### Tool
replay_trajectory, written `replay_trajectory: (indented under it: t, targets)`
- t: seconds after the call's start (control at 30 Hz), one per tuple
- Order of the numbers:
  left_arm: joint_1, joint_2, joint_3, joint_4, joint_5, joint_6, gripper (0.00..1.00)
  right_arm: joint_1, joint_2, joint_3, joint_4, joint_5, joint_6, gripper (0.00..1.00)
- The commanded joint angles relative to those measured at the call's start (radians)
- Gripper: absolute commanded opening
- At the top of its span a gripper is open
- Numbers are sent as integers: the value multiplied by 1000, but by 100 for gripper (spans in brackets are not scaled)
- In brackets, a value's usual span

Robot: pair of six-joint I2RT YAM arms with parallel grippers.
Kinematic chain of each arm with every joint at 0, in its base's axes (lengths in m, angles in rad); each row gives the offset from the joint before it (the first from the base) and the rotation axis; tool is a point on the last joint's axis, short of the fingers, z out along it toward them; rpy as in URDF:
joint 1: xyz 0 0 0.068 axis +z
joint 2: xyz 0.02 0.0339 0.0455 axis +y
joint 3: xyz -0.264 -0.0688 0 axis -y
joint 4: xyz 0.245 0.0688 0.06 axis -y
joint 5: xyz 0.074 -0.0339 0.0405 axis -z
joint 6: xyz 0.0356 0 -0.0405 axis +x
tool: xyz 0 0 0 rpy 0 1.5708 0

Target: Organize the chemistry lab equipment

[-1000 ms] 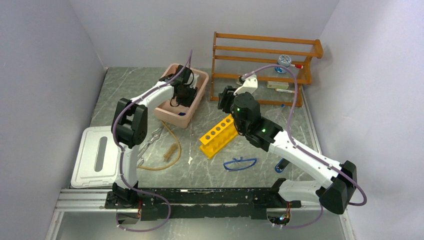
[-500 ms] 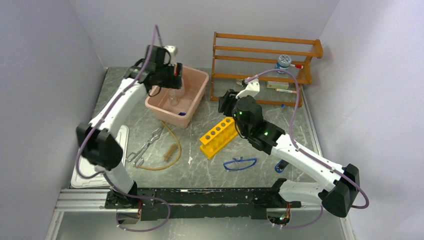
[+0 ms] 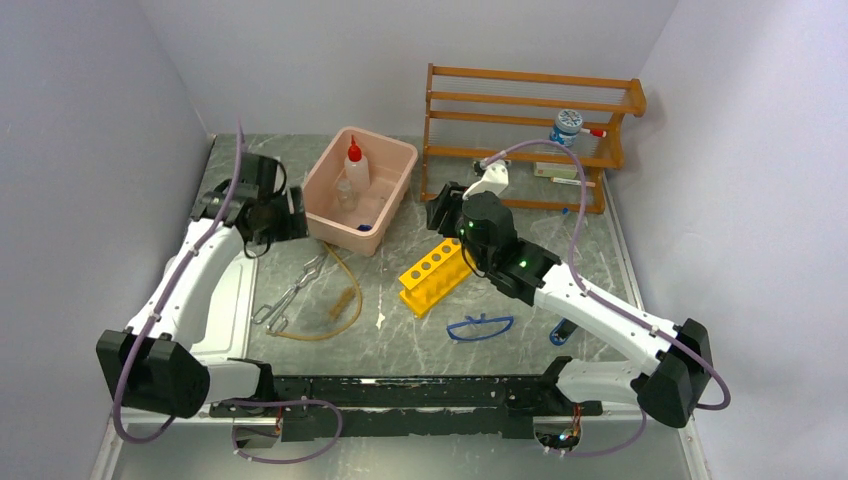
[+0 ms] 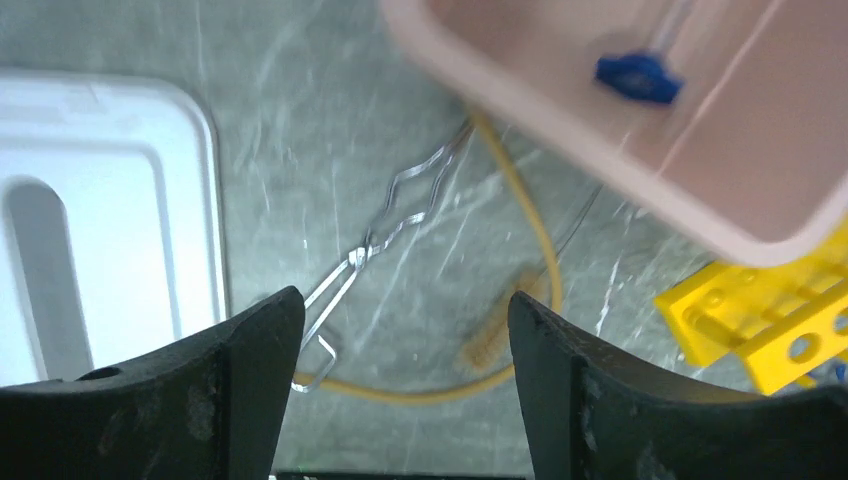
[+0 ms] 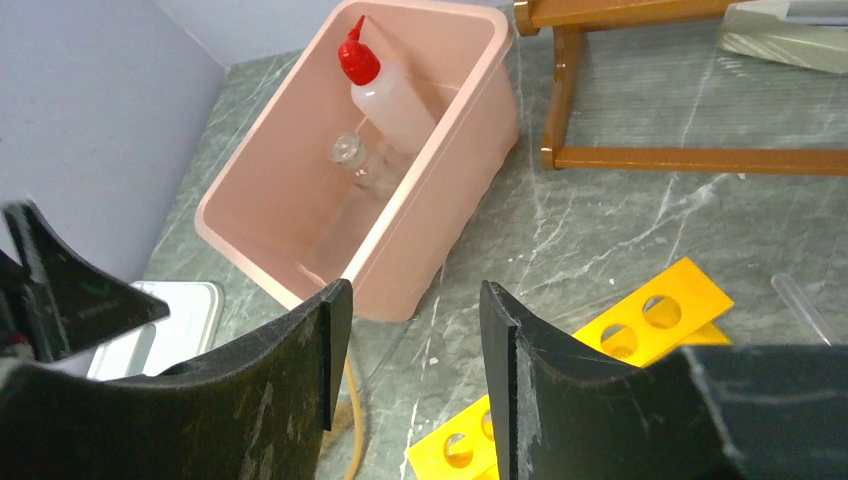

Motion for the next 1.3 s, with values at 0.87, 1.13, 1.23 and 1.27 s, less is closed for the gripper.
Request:
replay_trajectory:
  t: [0.87, 1.13, 1.23, 1.27]
  targets:
    - [151, 74, -535, 382, 39, -108, 54, -6, 8, -9, 52, -16, 25, 55]
    - [149, 149, -537, 404, 15, -96, 45, -6, -7, -23, 64, -6, 25, 55]
    - [149, 176, -528, 400, 7, -103, 32, -6, -15, -31, 63, -1, 30, 55]
    - [149, 181, -526, 400, 2, -104, 27, -6, -17, -32, 63, 2, 30, 55]
